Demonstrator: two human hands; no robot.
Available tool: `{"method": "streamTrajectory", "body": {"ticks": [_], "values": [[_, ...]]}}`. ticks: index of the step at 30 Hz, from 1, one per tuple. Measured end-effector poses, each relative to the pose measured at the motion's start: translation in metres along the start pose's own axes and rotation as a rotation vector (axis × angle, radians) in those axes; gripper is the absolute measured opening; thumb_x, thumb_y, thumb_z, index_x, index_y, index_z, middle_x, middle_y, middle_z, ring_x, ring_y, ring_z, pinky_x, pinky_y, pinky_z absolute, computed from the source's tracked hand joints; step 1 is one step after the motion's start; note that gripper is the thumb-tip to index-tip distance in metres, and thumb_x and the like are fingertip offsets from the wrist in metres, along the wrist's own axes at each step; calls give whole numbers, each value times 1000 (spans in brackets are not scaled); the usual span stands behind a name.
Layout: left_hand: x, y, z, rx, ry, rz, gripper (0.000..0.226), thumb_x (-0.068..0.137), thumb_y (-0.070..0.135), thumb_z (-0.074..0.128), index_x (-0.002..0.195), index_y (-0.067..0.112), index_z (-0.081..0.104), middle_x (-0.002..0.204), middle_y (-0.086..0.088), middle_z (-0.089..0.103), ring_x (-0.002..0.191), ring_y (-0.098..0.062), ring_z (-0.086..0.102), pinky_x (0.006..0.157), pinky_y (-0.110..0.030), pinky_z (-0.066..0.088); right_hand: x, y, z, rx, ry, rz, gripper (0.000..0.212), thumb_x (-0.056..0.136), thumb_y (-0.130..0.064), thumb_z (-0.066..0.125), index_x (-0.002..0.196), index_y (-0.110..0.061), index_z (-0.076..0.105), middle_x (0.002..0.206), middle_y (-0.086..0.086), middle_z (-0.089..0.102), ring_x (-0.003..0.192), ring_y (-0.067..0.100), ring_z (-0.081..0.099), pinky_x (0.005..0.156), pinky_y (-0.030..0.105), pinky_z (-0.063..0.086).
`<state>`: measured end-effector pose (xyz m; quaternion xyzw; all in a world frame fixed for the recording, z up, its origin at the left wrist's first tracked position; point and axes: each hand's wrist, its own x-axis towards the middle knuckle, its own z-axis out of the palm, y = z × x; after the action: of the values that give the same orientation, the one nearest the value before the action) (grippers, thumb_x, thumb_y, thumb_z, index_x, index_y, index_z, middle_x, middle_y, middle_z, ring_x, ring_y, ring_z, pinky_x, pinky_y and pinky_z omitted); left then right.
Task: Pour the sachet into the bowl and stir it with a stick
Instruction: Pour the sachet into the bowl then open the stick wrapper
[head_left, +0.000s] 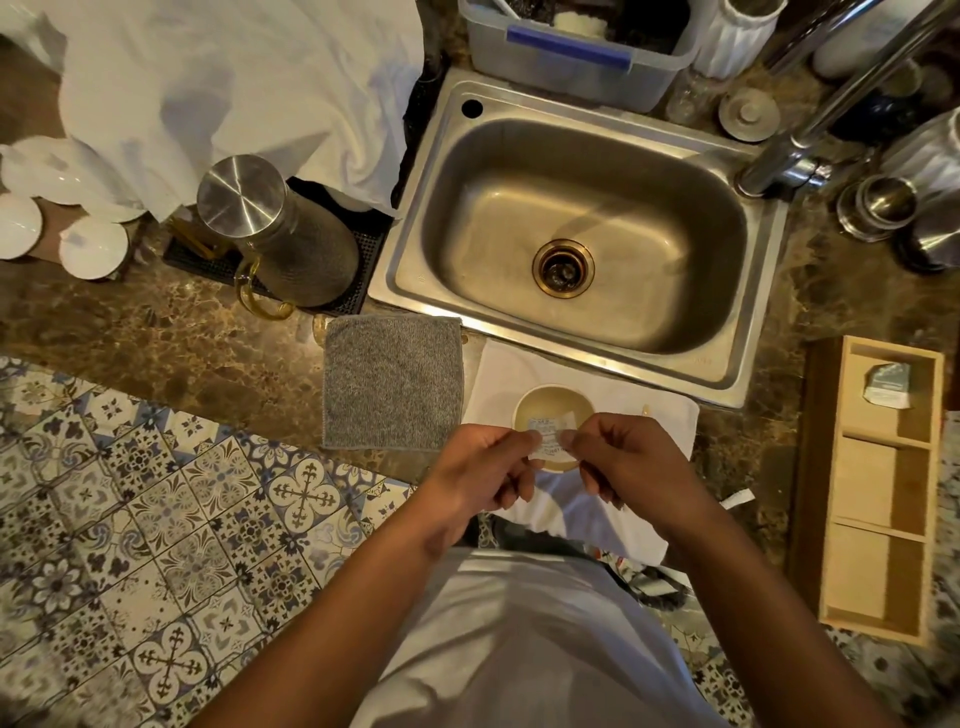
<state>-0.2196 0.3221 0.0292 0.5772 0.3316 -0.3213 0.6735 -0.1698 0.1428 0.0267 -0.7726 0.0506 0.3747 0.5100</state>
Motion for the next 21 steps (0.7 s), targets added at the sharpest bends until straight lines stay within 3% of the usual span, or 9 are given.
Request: {"method": "streamTrajectory", "body": {"ticks": [4,13,21], "values": [[-2,0,-2,-2,-21,9,33,101,28,59,82,4,69,57,-7,62,47,-14,44,45,-22,35,-1,0,0,-31,5,-4,52,100,-28,61,59,3,61,42,3,55,37,9,47,54,19,43],[-4,2,2,-25,-33,-14,38,100,39,59,75,11,63,55,-4,59,48,-16,46,46,-23,35,-2,-2,-1,9,-17,44,47,102,-30,58,61,-6,61,38,-3,46,35,7,41,49,16,38],[-6,3,7,4,-72,21,35,102,31,57,75,9,60,53,-5,53,44,-13,42,43,-20,32,-3,-3,-10,97,8,56,43,102,-24,58,64,-6,62,39,0,46,34,8,38,42,15,36]]}}
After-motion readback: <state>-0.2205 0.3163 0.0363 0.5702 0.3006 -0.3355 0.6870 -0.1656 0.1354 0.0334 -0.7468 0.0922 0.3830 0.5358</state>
